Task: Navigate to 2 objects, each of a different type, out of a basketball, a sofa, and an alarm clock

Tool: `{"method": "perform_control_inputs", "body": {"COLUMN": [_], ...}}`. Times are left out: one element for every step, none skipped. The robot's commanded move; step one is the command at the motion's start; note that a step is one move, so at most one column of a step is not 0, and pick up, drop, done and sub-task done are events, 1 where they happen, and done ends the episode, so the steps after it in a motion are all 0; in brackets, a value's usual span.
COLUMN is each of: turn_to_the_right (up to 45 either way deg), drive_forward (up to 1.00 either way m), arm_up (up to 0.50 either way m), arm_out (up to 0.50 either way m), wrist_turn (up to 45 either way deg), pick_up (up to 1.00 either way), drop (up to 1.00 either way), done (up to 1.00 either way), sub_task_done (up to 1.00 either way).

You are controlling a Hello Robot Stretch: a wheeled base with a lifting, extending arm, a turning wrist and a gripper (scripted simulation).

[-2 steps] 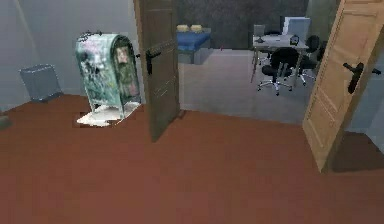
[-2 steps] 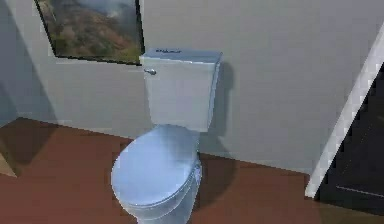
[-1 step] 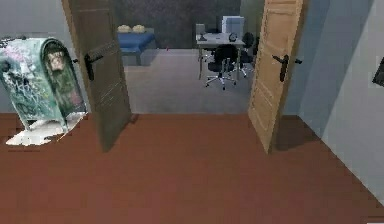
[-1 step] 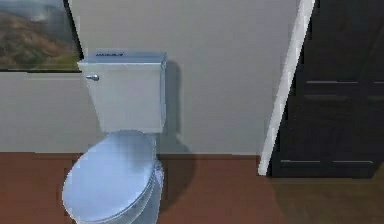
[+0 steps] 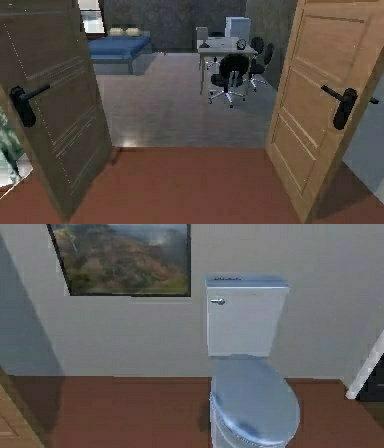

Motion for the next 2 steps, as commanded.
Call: {"method": "perform_control_inputs", "body": {"turn_to_the_right": [3.0,0.0], "drive_forward": [0.0,1.0], "arm_up": [0.0,0.0], "arm_out": [0.0,0.0], "wrist_turn": [0.0,0.0], "pick_up": [0.0,0.0], "drop": [0.0,0.0], "done": [0.0,0.0], "sub_task_done": [0.0,0.0]}}
